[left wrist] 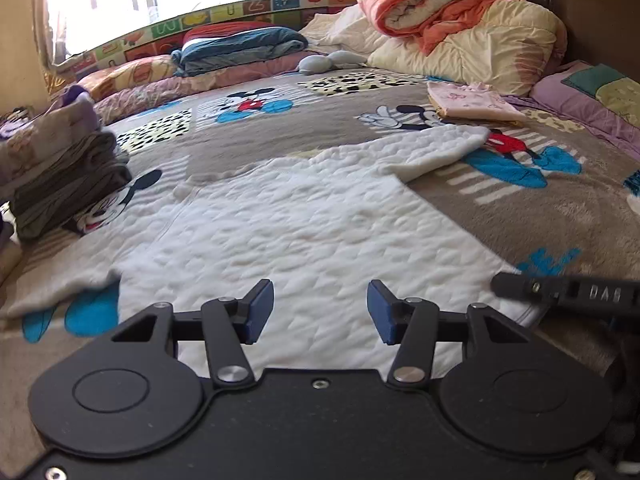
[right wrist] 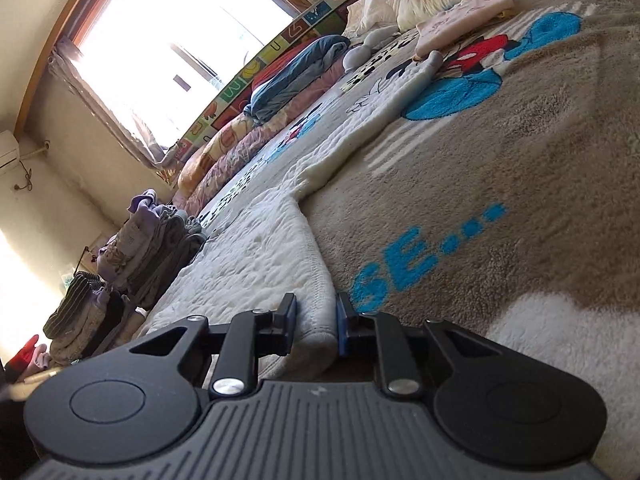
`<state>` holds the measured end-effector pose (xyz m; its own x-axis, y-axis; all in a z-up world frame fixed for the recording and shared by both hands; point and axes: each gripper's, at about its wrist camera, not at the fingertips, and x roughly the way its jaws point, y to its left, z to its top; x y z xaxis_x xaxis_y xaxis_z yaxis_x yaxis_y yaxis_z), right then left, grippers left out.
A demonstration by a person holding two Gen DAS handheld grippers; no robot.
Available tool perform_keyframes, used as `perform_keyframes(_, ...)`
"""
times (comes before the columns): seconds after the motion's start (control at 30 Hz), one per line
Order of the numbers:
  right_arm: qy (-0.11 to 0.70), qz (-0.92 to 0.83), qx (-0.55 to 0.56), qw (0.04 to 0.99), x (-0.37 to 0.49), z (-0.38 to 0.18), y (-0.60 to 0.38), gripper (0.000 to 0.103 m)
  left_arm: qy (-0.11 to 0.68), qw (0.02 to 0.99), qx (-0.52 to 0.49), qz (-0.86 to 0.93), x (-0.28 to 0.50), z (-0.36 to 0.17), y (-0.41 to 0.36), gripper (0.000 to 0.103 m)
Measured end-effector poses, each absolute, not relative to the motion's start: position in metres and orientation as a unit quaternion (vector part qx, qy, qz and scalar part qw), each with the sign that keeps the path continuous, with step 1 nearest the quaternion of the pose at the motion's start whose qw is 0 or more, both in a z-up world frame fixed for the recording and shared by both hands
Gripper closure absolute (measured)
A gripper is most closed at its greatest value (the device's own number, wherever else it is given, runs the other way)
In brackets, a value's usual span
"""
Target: Fold clothes
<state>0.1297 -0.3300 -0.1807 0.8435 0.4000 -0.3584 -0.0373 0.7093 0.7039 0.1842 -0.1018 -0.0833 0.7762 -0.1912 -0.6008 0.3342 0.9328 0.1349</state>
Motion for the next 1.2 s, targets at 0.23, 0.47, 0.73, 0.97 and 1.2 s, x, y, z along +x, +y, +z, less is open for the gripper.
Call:
perform_keyframes(0.23,0.224,0.122,0.368,0.894,0.123,-0.187,-0.329,0.082,0.313,0.906,0.222,-0.177,0.253,-0.070,-0.199,0.050)
perform_keyframes(0.47,0.219,0.119,0.369,0.895,0.121,-0.188,-0.327,0.082,0.296,0.871,0.337,-0.200,0.298,-0.081,-0.305,0.050)
perform_keyframes(0.73,0.210,0.120,0.361,0.901,0.119,-0.189,-0.324,0.081,0.266,0.816,0.481,-0.183,0.323,-0.132,-0.380,0.061)
perform_keyframes(0.97,0.201,0.132,0.363,0.900,0.118,-0.190,-0.325,0.077,0.234,0.775,0.573,-0.126,0.346,-0.165,-0.401,0.084)
perform_keyframes(1.2,0.206,0.149,0.356,0.899,0.121,-0.184,-0.325,0.068,0.233,0.835,0.485,-0.113,0.360,-0.116,-0.370,0.097)
